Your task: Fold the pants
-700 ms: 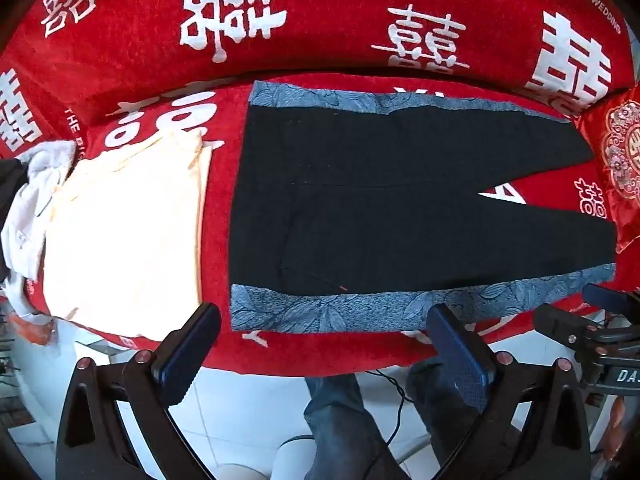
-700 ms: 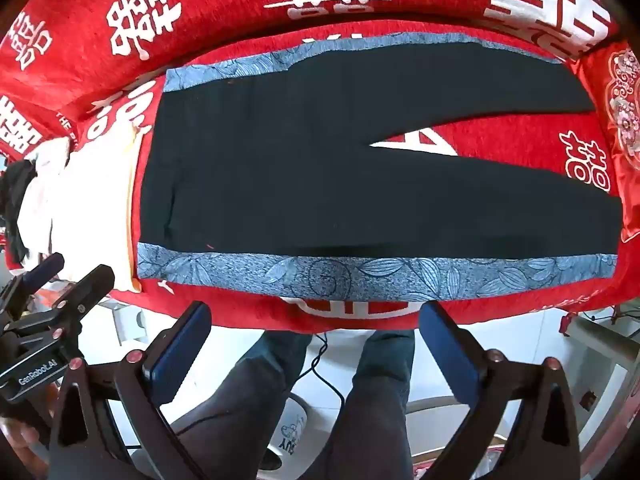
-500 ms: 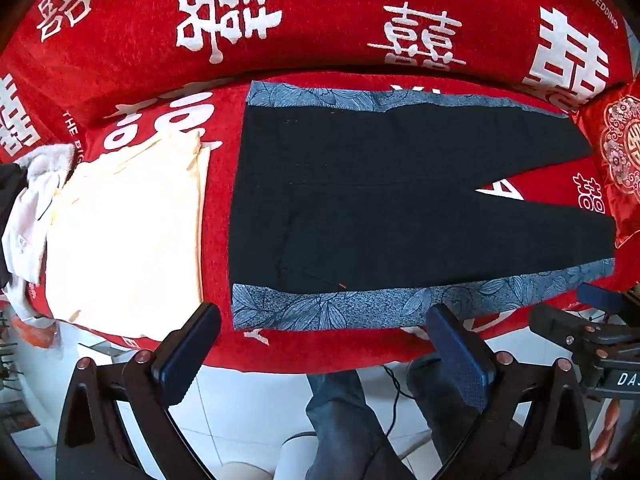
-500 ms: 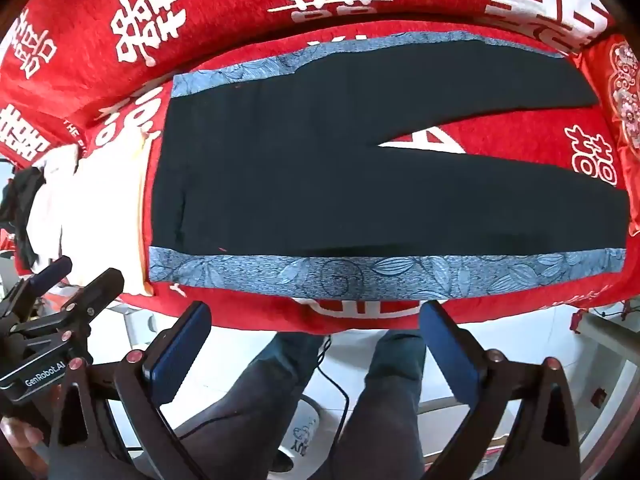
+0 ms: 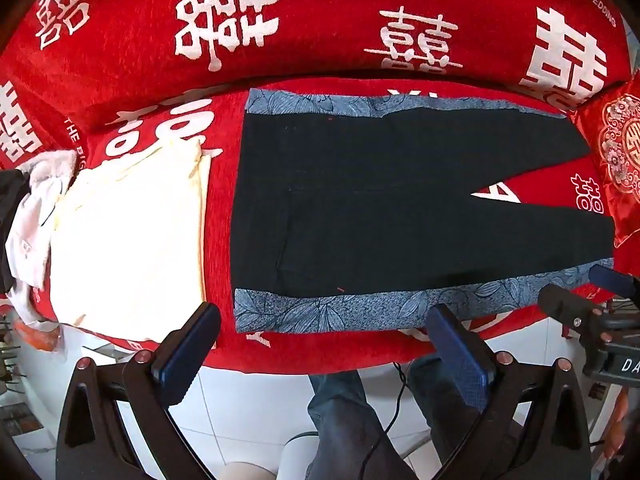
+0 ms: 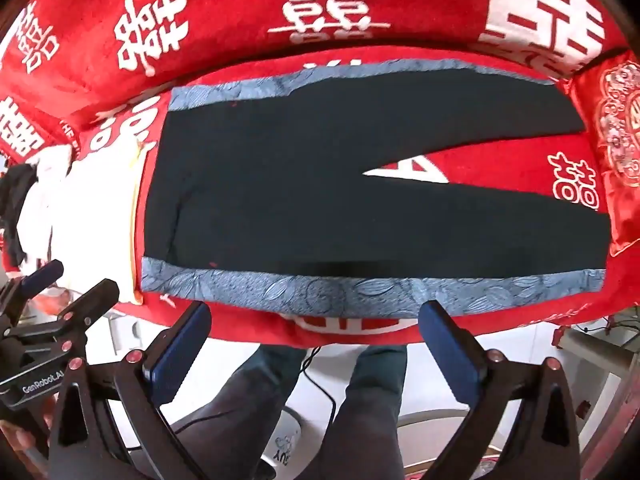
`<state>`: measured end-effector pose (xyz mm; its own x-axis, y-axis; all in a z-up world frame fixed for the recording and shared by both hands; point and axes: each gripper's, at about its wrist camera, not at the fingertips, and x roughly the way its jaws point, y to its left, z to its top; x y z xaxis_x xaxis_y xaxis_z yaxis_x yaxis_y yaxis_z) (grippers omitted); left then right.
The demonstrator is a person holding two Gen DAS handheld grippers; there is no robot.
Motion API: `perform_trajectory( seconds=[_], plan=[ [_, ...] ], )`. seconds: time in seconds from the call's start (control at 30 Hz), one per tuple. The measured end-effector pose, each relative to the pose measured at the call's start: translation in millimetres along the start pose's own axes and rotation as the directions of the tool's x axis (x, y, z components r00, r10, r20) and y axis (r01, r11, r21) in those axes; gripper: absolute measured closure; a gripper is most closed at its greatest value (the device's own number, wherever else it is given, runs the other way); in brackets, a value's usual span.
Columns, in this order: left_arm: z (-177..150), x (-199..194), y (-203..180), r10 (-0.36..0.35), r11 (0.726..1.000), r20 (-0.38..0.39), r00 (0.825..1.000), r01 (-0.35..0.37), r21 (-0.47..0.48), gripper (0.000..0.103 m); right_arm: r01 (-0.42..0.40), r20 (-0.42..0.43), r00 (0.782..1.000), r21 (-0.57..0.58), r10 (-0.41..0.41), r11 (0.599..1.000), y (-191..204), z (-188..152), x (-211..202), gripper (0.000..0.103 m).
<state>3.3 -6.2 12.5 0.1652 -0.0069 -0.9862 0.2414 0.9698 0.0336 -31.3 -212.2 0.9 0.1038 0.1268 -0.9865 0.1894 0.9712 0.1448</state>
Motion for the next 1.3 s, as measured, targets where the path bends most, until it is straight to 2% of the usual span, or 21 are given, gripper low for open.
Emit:
perform_trajectory(
  seconds=[1.3],
  plan=[
    [8.1, -8.5, -1.1, 0.026, 1.0, 0.012, 1.0, -0.027, 0.012, 0.0, 0.035, 0.008, 0.999, 0.037, -0.036, 0.999, -9.5, 3.6, -4.9, 0.0]
  ],
)
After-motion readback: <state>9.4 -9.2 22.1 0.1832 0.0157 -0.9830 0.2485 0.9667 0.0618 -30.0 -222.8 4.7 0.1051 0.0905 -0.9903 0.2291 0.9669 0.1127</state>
